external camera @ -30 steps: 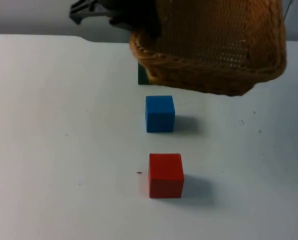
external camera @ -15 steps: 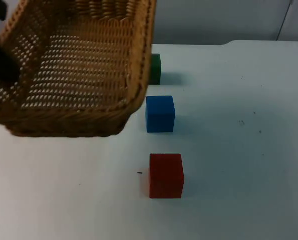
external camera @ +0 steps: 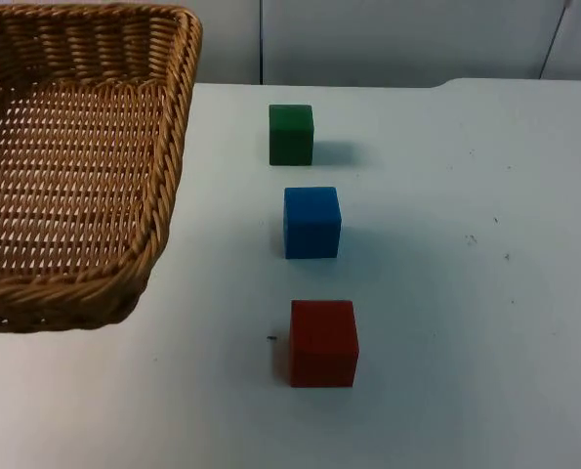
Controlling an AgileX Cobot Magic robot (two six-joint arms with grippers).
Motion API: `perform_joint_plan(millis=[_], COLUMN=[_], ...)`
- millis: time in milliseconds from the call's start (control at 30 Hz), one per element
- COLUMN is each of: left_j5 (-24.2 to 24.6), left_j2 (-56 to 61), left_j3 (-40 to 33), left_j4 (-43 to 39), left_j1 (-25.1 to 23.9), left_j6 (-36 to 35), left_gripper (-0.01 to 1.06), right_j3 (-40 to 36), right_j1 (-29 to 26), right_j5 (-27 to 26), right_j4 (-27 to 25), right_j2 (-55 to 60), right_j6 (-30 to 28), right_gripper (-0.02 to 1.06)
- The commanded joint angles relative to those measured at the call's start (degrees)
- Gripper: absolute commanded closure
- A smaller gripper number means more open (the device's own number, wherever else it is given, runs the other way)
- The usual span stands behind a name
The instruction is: Pick up the basket with the left hand and place the blue cube into the basket with the right hand.
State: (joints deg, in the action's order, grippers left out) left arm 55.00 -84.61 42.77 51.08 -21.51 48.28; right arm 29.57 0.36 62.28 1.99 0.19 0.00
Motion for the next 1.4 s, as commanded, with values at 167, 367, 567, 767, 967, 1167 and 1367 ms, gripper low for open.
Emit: perform_joint_plan(millis=[167, 367, 567, 767, 967, 1167, 1367], left_j5=[0.18, -0.75, -1.25, -1.12, -1.11, -0.85, -0.85], left_j2=[0.79, 0.79, 0.79, 0.79, 0.79, 0.79, 0.79], left_j3=[-0.14, -0.14, -0.14, -0.14, -0.14, -0.14, -0.14], left_j4=[-0.28, -2.65, -4.62, -5.20, -5.26, -4.72, -4.34], left_j1=[-0.25, -0.25, -0.25, -0.25, -2.33, -2.89, -2.89], left_j6=[0.58, -0.85, -1.91, -1.91, -1.91, -1.91, -1.91], left_gripper=[1.05, 1.05, 1.05, 1.05, 1.05, 1.05, 1.05], right_j3=[0.76, 7.82, 18.69, 26.89, 33.71, 38.78, 48.73], right_j1=[-0.36, -0.36, -0.36, -0.10, 8.68, 23.07, 31.79], right_j5=[-1.21, -7.41, -13.47, -11.42, -14.60, -23.70, -24.45], right_j4=[-4.65, -14.13, -26.72, -34.35, -34.68, -22.50, -8.04], right_j2=[1.44, 18.70, 37.20, 51.60, 68.44, 83.56, 99.56], right_j6=[-3.90, -12.84, -19.41, -22.08, -19.15, -5.68, 10.48], right_gripper=[0.00, 0.01, 0.05, 0.06, 0.06, 0.06, 0.06])
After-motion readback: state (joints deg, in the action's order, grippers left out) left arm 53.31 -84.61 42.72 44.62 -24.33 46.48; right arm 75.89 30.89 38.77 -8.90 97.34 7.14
